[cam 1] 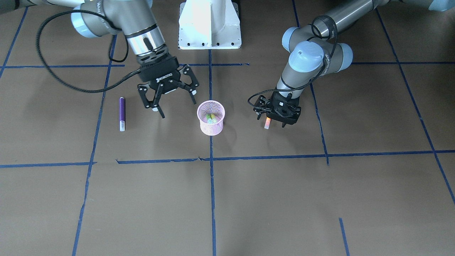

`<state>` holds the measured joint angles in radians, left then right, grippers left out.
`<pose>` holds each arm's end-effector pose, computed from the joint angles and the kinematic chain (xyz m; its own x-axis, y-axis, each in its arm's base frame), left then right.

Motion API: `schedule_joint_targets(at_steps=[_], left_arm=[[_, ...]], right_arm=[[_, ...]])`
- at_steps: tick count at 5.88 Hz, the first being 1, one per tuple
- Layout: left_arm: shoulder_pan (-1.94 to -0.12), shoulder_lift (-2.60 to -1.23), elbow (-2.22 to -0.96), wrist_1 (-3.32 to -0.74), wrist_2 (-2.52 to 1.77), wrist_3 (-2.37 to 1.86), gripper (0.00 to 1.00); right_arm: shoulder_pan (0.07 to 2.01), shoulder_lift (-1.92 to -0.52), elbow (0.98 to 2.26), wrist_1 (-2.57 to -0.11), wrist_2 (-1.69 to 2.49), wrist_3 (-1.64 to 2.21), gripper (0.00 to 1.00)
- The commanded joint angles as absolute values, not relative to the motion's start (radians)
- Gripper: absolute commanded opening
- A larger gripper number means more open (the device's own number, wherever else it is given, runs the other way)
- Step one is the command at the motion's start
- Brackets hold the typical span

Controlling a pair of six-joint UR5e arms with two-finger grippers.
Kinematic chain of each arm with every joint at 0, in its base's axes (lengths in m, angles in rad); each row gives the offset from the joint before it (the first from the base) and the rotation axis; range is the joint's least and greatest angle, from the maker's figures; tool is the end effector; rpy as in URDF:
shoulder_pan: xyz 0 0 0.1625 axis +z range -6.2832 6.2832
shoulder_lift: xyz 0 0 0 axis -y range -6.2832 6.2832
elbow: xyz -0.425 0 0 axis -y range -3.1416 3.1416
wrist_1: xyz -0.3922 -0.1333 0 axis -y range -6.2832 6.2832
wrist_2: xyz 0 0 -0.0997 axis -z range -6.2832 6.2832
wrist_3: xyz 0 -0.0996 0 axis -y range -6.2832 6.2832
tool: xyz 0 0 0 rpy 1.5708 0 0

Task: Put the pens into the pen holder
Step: 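Release the yellow highlighter into the cup and raise the right gripper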

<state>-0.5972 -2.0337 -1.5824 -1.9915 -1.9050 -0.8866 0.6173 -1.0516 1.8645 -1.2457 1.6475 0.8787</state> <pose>0.5011 -0.4625 0.3446 0.6027 0.3122 -0.7344 -0.0792 0.9391 0.3343 -0.4267 -0.4570 0.1978 0.5954 -0.3576 0.7194 -0.1824 0.8119 0.5546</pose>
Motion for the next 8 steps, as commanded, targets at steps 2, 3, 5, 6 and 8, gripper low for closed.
schedule_joint_targets(at_steps=[2, 3, 5, 6, 8], left_arm=[[-0.575, -2.033, -1.578, -1.993, -1.902, -0.907, 0.96], [-0.575, -2.031, -1.580, -1.993, -1.902, -0.910, 0.78], [-0.577, -2.026, -1.588, -1.993, -1.901, -0.914, 0.23], [-0.577, -2.022, -1.592, -1.993, -1.898, -0.914, 0.07], [-0.577, -2.022, -1.594, -1.991, -1.898, -0.925, 0.00]], right_arm=[[0.756, -1.055, 1.865, -1.345, 1.911, 0.879, 1.00], [0.759, -1.055, 1.865, -1.344, 1.913, 0.879, 1.00], [0.759, -1.055, 1.865, -1.342, 1.913, 0.882, 1.00], [0.759, -1.055, 1.865, -1.342, 1.913, 0.882, 1.00], [0.758, -1.055, 1.865, -1.339, 1.913, 0.885, 1.00]])
